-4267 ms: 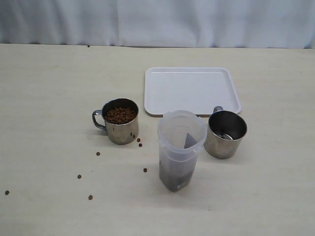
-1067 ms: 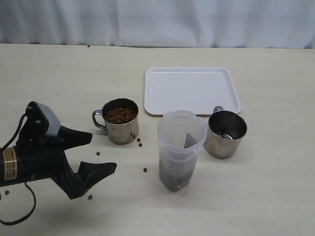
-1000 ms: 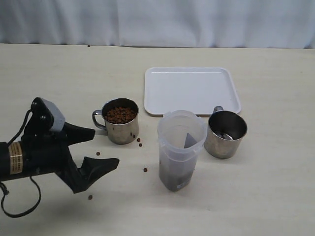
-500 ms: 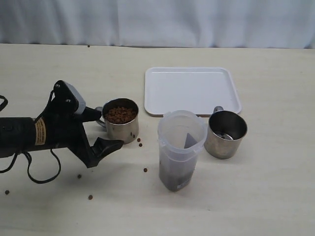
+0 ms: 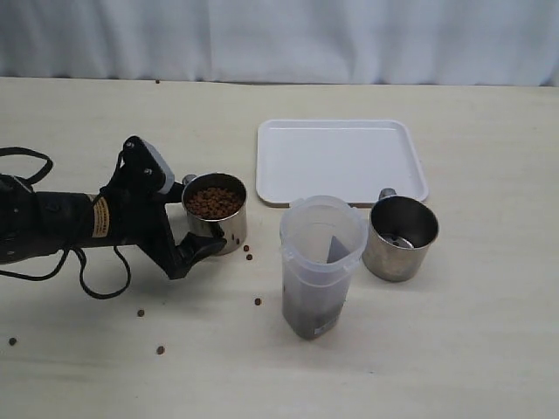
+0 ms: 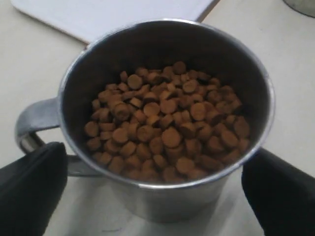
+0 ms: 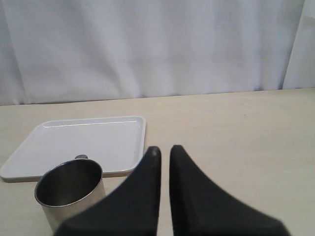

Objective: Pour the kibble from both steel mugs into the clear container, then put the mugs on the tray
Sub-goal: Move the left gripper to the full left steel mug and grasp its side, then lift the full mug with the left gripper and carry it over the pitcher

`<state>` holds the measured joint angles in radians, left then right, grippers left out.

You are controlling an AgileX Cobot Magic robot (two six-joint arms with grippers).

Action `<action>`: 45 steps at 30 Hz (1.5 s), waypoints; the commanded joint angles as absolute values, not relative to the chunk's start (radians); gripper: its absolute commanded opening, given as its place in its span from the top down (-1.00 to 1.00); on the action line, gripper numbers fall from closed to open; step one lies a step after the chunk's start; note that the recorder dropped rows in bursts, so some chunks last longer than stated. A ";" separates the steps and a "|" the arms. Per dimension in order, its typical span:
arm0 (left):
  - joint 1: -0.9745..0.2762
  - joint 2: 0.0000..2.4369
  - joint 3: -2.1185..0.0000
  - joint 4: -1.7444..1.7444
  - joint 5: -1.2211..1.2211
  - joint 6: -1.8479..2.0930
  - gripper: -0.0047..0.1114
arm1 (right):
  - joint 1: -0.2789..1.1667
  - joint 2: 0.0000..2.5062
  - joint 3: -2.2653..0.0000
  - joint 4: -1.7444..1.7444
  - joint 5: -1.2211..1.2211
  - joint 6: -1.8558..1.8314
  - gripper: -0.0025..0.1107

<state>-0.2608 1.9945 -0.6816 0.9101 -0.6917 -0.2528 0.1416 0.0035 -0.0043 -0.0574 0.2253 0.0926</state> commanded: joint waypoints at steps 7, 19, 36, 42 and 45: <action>-0.263 2.097 -0.756 0.906 -0.781 -0.171 -0.41 | 0.137 0.000 0.000 -0.067 0.229 0.091 0.87; -0.263 2.134 -0.783 0.881 -0.873 -0.152 -0.38 | 0.137 0.000 0.000 -0.067 0.229 0.091 0.87; -0.238 1.980 -0.781 0.929 -0.676 -0.411 0.92 | 0.137 0.000 0.000 -0.067 0.229 0.091 0.87; -0.268 1.756 -0.776 1.163 -0.401 -0.770 0.92 | 0.137 0.000 0.000 -0.067 0.229 0.091 0.87; -0.332 1.667 -0.754 1.192 -0.328 -0.786 0.92 | 0.137 0.000 0.000 -0.067 0.229 0.091 0.87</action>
<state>-0.2765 1.7496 -0.7682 1.1520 -0.3628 -0.7381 0.1416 0.0035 -0.0043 -0.0574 0.2253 0.0926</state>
